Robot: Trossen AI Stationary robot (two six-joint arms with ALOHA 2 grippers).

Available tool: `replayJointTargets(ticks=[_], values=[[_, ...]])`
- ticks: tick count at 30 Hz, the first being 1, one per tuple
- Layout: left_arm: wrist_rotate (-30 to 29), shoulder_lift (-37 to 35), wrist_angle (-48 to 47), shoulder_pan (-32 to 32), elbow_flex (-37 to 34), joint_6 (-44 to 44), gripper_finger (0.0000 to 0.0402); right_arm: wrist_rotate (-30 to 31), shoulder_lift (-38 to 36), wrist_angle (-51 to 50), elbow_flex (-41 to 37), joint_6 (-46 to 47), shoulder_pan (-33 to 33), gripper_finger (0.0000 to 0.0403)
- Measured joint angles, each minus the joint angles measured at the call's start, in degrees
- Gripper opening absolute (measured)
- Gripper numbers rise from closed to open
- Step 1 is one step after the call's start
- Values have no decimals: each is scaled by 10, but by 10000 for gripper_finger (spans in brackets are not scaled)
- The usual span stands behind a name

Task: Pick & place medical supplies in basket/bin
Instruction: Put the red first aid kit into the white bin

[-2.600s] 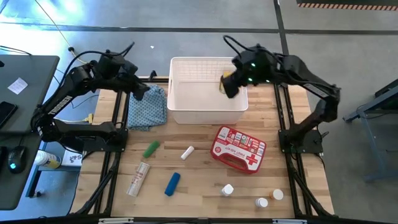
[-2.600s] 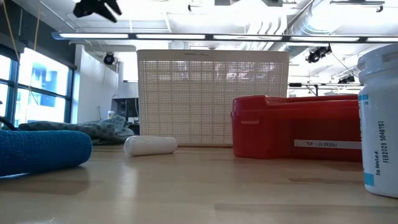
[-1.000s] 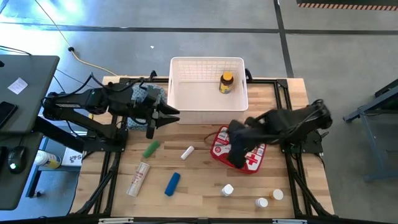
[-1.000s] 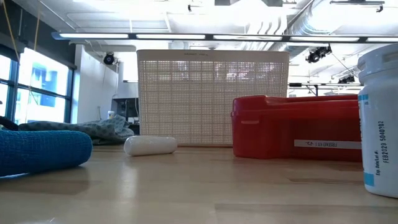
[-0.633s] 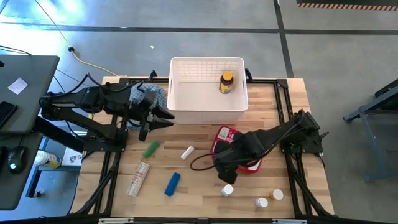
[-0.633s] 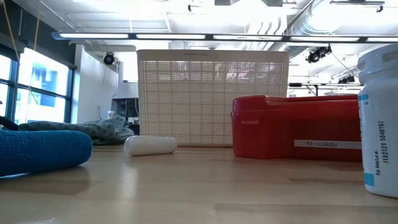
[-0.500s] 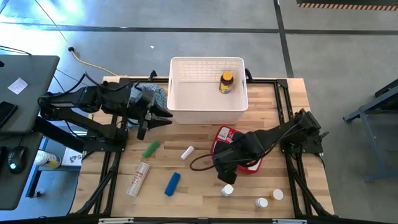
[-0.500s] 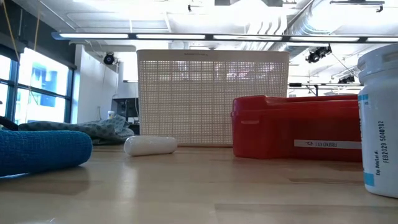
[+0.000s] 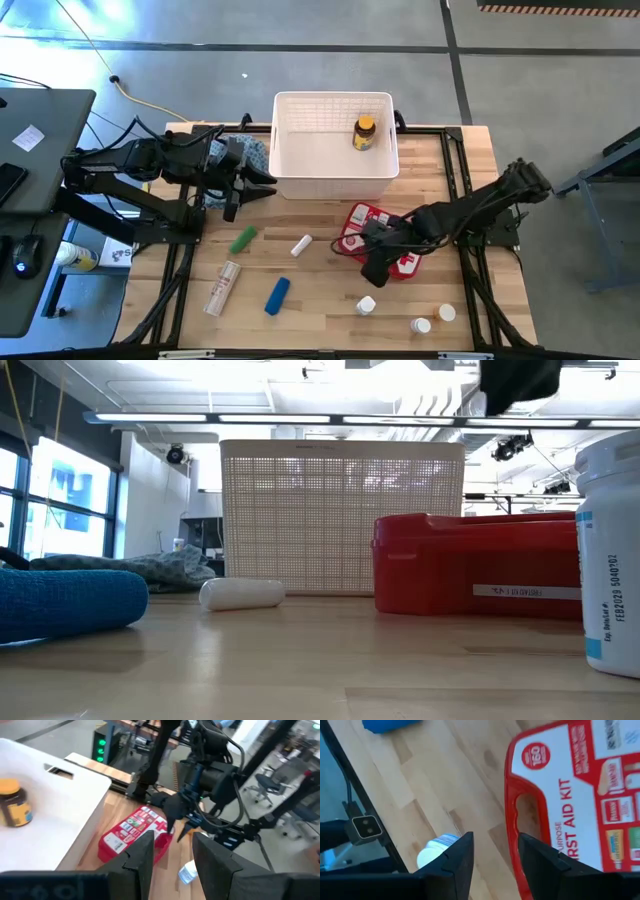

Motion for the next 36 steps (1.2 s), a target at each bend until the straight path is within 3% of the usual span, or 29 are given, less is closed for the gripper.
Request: replayJointTargets(ticks=[5, 10, 20, 36], values=[[-31, 0, -6, 0, 0, -21, 170, -17, -16, 70, -59, -2, 0, 144], [-47, 0, -7, 0, 0, -39, 170, 4, -14, 59, -71, -24, -1, 146], [-78, 0, -7, 0, 0, -37, 170, 17, -15, 73, -71, -170, -2, 149], [-128, 3, -9, 0, 0, -121, 170, 22, -15, 108, -98, -140, 2, 126]])
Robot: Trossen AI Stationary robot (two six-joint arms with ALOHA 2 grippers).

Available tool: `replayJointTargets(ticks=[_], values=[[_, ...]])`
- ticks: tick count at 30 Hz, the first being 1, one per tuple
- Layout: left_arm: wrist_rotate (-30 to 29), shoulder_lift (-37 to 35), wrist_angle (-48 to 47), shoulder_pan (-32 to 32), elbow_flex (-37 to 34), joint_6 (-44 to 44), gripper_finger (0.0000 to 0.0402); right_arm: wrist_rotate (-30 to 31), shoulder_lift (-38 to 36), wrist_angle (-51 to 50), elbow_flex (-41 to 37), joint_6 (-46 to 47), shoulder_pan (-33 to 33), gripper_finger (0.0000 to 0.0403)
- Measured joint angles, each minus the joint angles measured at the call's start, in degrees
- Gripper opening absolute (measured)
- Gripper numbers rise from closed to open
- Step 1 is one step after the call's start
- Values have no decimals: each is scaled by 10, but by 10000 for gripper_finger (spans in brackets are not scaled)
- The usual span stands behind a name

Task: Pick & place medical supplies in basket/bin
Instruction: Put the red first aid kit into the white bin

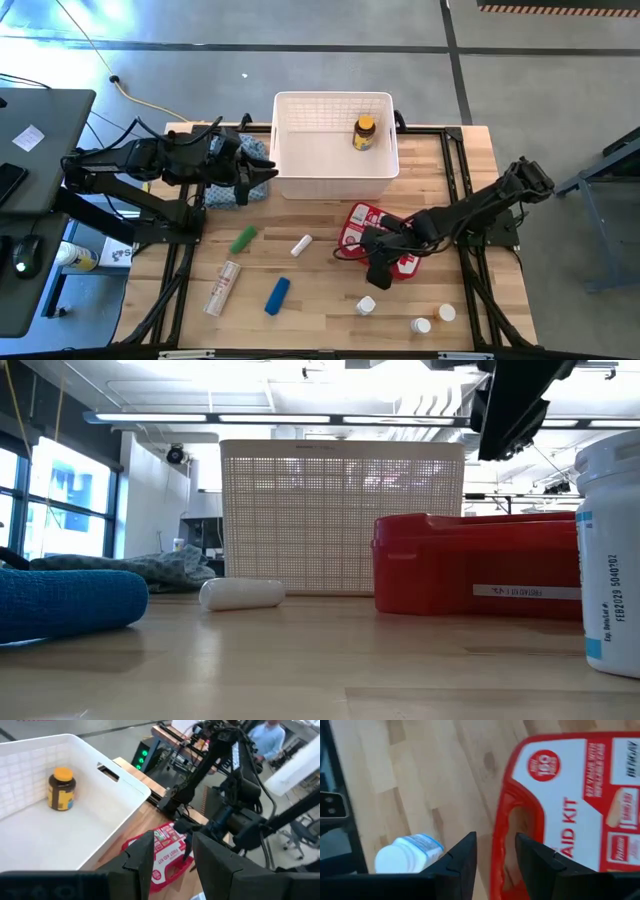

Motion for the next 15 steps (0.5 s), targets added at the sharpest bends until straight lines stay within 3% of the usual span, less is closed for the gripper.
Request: replayJointTargets(ticks=[15], values=[[10, 11, -2, 0, 0, -37, 170, -1, 0, 2, 0, -9, 0, 126]])
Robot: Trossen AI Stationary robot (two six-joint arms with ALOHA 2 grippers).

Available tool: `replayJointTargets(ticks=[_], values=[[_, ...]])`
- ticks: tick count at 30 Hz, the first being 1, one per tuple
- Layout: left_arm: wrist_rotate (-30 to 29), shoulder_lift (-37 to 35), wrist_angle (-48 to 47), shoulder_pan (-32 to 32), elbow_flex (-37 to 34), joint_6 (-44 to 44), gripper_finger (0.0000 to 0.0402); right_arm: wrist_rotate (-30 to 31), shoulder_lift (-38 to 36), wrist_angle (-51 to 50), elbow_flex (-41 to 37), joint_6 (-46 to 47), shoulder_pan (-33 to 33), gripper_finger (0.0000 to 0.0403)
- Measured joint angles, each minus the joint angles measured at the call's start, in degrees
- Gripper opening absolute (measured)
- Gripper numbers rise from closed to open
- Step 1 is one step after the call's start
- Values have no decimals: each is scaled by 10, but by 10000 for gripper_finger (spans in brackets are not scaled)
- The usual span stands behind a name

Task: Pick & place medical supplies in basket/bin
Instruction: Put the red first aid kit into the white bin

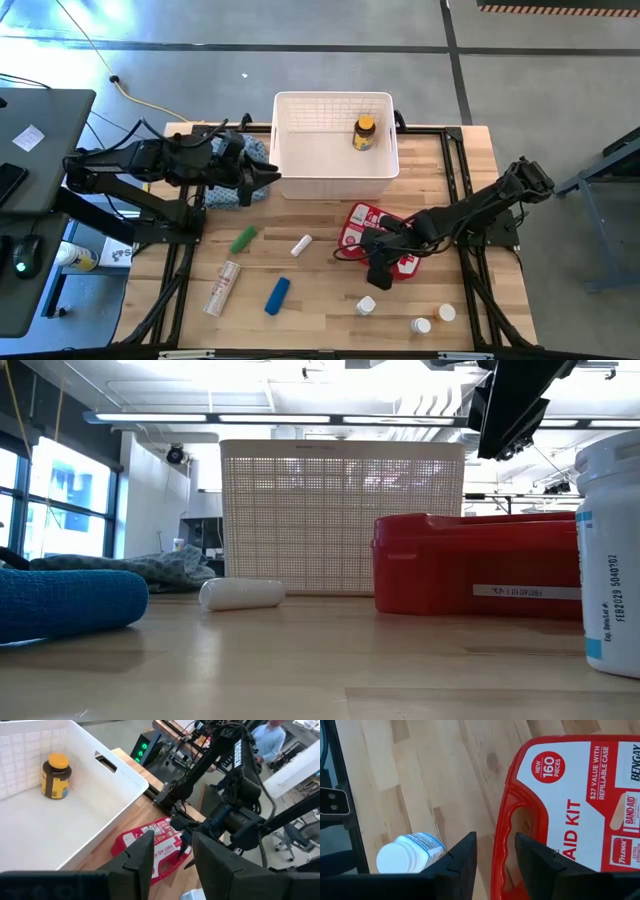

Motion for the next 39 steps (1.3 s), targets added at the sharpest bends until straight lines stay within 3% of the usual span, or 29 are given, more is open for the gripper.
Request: replayJointTargets(ticks=[6, 12, 25, 39], values=[[0, 4, 1, 0, 0, -1, 170, 19, 0, 7, -3, 15, 1, 127], [1, 5, 1, 0, 0, -1, 170, -4, 0, 42, -42, 28, -2, 142], [27, 14, 0, 0, 0, 25, 170, 14, 0, 138, -108, 30, 8, 231], [59, 14, 0, 0, 0, 39, 170, 31, 23, 137, -112, 48, 39, 207]])
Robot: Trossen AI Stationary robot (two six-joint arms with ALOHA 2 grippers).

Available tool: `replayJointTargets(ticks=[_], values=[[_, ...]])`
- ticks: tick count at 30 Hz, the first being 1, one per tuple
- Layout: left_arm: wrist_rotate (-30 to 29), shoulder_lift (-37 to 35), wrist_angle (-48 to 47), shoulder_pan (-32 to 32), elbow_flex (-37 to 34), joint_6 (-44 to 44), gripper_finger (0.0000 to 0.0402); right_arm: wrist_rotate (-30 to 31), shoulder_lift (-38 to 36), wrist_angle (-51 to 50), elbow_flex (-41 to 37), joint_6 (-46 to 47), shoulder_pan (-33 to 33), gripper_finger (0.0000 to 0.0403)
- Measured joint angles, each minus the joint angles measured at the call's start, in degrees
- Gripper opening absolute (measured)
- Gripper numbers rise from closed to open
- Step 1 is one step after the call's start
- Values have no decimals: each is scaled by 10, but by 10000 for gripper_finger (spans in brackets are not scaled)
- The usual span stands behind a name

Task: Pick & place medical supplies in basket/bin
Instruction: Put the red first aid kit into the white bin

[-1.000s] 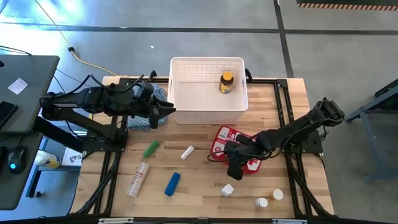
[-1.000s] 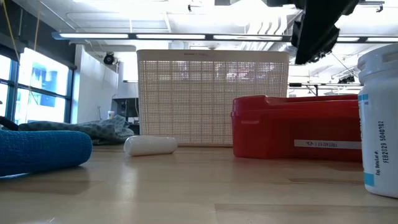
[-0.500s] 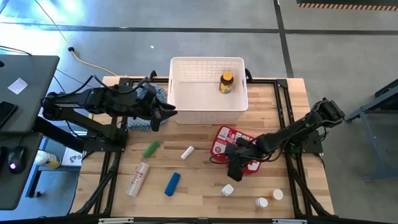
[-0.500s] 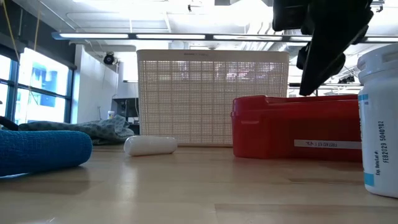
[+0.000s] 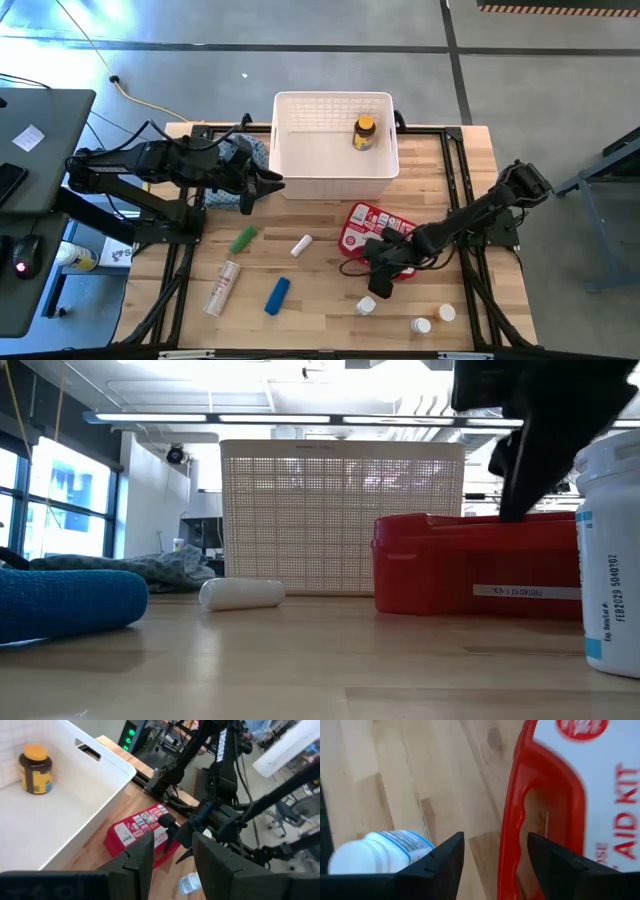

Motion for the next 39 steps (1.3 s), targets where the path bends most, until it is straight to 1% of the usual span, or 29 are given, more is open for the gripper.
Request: replayJointTargets(ticks=[8, 13, 15, 19, 30, 32, 39], values=[[19, 5, 0, 0, 0, 12, 170, -13, 40, 13, 1, 43, -11, 204], [28, 5, 0, 0, 0, 12, 170, -8, 53, 19, 3, 44, -11, 202], [30, 5, 0, 0, 0, 12, 170, -7, 54, 19, 3, 44, -11, 196], [30, 5, 0, 0, 0, 11, 170, -4, 55, 19, 2, 44, -11, 167], [33, 5, 0, 0, 0, 10, 170, -10, 57, 17, 0, 43, -12, 52], [33, 5, 0, 0, 0, 10, 170, -13, 57, 17, 0, 42, -12, 47], [33, 5, 0, 0, 0, 11, 170, -14, 57, 16, 0, 43, -12, 50]])
